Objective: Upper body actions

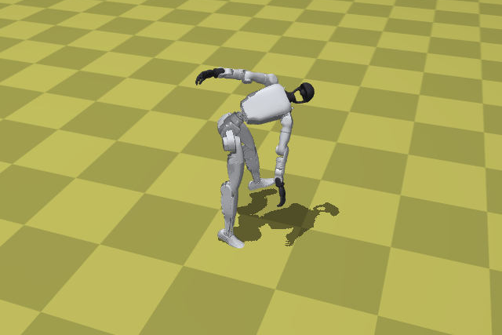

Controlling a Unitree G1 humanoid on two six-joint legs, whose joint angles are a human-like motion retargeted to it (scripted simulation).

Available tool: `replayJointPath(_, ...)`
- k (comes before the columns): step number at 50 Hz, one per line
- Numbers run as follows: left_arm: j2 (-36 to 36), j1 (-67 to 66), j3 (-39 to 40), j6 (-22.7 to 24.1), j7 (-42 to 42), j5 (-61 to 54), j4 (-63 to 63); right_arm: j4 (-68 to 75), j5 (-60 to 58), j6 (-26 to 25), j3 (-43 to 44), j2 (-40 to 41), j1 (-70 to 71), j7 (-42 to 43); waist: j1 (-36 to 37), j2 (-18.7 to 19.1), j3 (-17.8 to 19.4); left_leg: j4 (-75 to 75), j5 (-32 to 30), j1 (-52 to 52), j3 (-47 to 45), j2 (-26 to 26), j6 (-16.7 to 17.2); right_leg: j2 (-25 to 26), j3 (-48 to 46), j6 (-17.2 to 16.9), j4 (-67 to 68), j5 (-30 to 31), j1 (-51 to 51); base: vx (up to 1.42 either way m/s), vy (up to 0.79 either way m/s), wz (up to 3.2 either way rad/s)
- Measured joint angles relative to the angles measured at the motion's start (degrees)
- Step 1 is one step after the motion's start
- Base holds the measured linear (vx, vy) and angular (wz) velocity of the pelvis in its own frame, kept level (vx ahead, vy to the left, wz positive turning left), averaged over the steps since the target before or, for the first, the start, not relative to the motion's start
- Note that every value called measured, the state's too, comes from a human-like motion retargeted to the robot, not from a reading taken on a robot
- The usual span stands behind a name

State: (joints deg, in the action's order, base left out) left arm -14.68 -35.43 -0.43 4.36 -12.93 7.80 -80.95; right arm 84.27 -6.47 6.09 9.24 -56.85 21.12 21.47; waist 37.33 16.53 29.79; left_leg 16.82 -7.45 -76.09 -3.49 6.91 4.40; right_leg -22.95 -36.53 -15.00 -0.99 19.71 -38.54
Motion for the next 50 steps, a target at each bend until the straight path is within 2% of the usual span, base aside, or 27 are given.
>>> replayJointPath(5,-7.04,9.27,-11.66,1.87,4.56,6.66,2.45,4.68,8.36,-0.4,-6.17,-7.51,6.12,-13.09,16.74,6.32,0.0,2.45,0.05,-5.37,3.79,-0.24,-0.37,3.03,-3.21,0.0,0.08,-0.13,-0.74,0.46,-0.6,0.06)
replayJointPath(9,-10.56,14.64,-14.13,0.54,7.13,4.94,0.05,3.53,6.08,-1.58,-6.51,-8.72,7.75,-17.9,25.48,9.21,0.0,4.28,0.88,-7.04,6.61,-0.3,-0.63,5.26,-5.67,0.0,0.12,-0.32,0.01,0.4,-0.48,-0.18)
replayJointPath(12,-11.66,17.07,-14.4,-0.26,7.79,2.7,-2.0,2.13,5.55,-1.03,-4.23,-8.22,7.56,-19.02,28.08,10.35,0.0,5.96,1.83,-7.38,7.07,0.1,-0.59,5.91,-6.83,0.0,0.13,-0.41,0.92,0.18,-0.13,-0.13)
replayJointPath(17,-11.37,18.01,-12.73,-0.49,10.14,-0.42,-3.53,2.15,7.43,0.2,0.47,-5.97,4.27,-18.15,26.45,9.56,0.0,7.52,2.9,-6.35,7.01,0.55,-0.58,6.0,-7.69,0.0,0.1,-0.35,2.55,-0.02,0.01,-0.02)
replayJointPath(27,-9.42,22.45,-5.33,-1.78,11.07,-7.16,1.29,5.43,5.39,5.6,13.85,-0.21,-16.43,-10.13,14.08,-0.13,0.0,3.69,2.24,-0.69,4.06,0.55,-0.72,3.24,-4.39,0.0,0.17,-0.32,2.2,-0.21,-0.06,-0.02)
replayJointPath(33,-10.18,30.34,-6.01,-1.71,11.19,-9.56,5.86,8.17,8.37,8.98,20.97,5.05,-30.35,-3.77,4.92,-5.66,0.0,-0.71,0.61,2.49,0.53,2.28,-0.64,2.07,0.94,0.66,0.22,0.38,-1.59,-0.46,-0.06,-0.45)
replayJointPath(39,-12.01,39.88,-2.0,-4.8,10.55,-15.74,11.35,8.91,10.77,10.05,20.75,12.58,-39.53,2.28,-8.26,-14.25,0.0,-3.89,0.37,5.71,-3.48,5.8,-0.14,2.76,8.36,2.36,0.27,2.19,-8.4,-0.61,0.04,-1.08)
replayJointPath(42,-13.54,44.76,4.06,-5.62,9.37,-20.58,14.68,8.86,12.84,11.15,18.96,16.04,-41.89,1.67,-16.48,-20.73,0.0,-6.14,0.41,8.75,-7.73,7.66,-0.05,3.26,13.42,2.99,0.28,3.33,-12.5,-0.64,0.08,-1.41)
replayJointPath(45,-16.22,50.46,7.9,-4.78,10.51,-23.54,15.97,9.63,15.23,12.24,18.02,18.94,-43.03,0.47,-24.39,-25.57,0.0,-8.79,-0.06,11.92,-12.29,8.93,0.0,4.15,17.48,3.55,0.26,4.12,-15.59,-0.6,0.04,-1.17)
replayJointPath(48,-21.19,56.92,8.35,-4.56,10.15,-22.21,16.11,11.04,18.84,13.6,18.94,23.26,-42.8,-1.43,-32.95,-29.16,0.0,-12.59,-1.44,15.07,-18.29,9.78,-0.04,5.12,21.74,3.58,0.51,4.74,-19.09,-0.54,0.23,-1.11)
replayJointPath(50,-24.88,59.97,7.31,-4.59,8.97,-20.43,15.22,11.66,21.11,14.28,19.9,23.13,-43.06,-3.19,-37.94,-30.0,0.0,-13.66,-1.59,17.69,-22.12,11.53,0.02,7.12,24.9,3.73,0.43,5.27,-20.17,-0.66,0.24,-1.61)
